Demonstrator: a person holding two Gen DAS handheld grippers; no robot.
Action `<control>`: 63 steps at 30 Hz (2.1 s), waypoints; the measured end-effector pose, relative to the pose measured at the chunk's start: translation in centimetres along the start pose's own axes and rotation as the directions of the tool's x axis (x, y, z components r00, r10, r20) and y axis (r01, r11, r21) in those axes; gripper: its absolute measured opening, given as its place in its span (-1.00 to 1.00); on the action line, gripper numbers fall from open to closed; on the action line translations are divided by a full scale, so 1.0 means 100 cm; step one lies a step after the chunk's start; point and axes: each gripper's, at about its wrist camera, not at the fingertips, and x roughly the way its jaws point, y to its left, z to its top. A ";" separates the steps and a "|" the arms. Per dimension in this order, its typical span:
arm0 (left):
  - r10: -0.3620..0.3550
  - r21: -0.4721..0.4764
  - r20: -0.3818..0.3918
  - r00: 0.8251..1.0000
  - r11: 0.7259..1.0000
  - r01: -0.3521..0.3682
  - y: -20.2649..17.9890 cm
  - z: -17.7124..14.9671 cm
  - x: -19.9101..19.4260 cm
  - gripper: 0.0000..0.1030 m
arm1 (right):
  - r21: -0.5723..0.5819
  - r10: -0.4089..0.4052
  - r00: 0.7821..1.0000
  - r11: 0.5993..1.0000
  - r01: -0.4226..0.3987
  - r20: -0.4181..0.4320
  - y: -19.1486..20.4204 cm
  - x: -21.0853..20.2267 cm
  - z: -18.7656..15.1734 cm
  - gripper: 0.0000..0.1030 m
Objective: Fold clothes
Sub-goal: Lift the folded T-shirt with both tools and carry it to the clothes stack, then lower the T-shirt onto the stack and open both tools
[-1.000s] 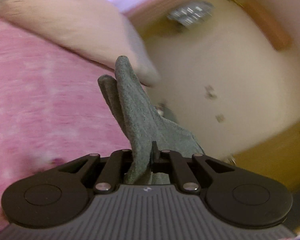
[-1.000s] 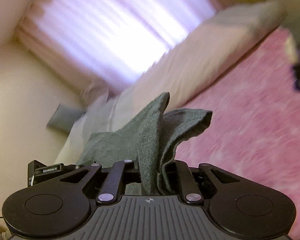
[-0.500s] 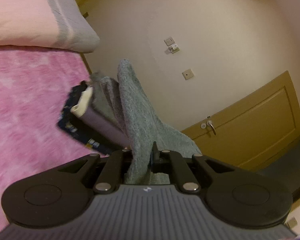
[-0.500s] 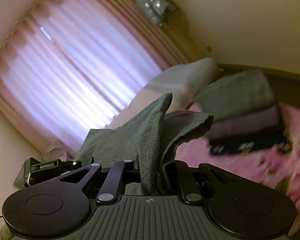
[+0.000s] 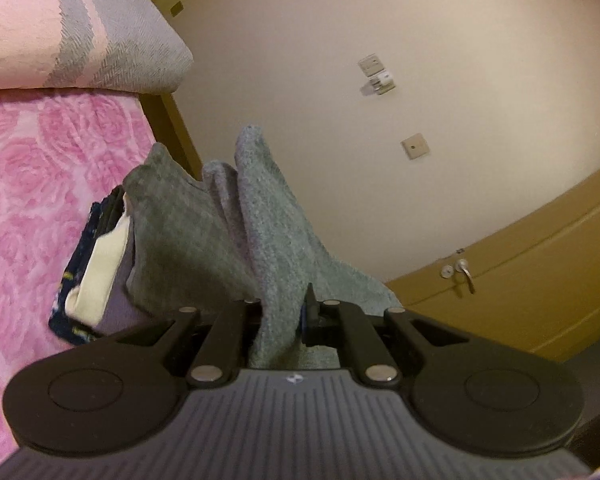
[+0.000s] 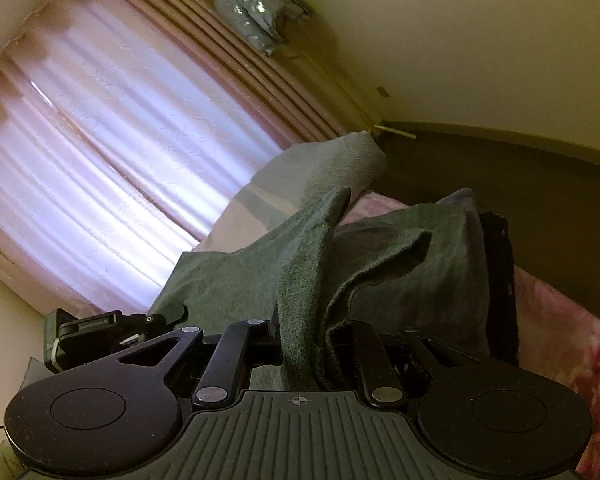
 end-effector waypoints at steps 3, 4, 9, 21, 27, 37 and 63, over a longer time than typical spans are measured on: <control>0.022 -0.005 -0.018 1.000 1.000 -0.022 0.007 0.016 0.021 -0.91 | 0.024 -0.001 1.000 1.000 0.002 -0.020 -0.022 0.019 0.014 -0.80; 0.027 -0.007 -0.024 0.999 1.000 -0.027 0.009 0.021 0.028 -0.91 | 0.033 -0.002 1.000 0.999 0.003 -0.026 -0.028 0.024 0.019 -0.80; 0.048 -0.011 -0.051 0.998 0.999 -0.048 0.022 0.046 0.059 -0.91 | 0.057 -0.010 0.999 0.998 0.012 -0.048 -0.051 0.048 0.038 -0.80; 0.105 -0.015 -0.119 0.987 0.994 -0.108 0.080 0.080 0.135 -0.90 | 0.041 -0.087 0.992 0.995 0.091 -0.093 -0.100 0.102 0.059 -0.80; 0.104 -0.064 -0.126 0.987 0.992 -0.113 0.108 0.094 0.148 -0.57 | 0.189 -0.048 0.988 0.979 0.076 -0.150 -0.142 0.119 0.067 -0.19; 0.066 0.023 -0.085 0.994 0.998 -0.064 0.104 0.123 0.164 -0.85 | 0.252 -0.056 0.998 0.966 0.061 -0.026 -0.165 0.112 0.094 -0.88; 0.415 0.583 0.082 0.906 0.717 -0.382 0.011 0.042 0.229 -1.00 | -0.203 -0.526 0.841 0.817 0.540 0.126 -0.058 0.163 0.045 0.06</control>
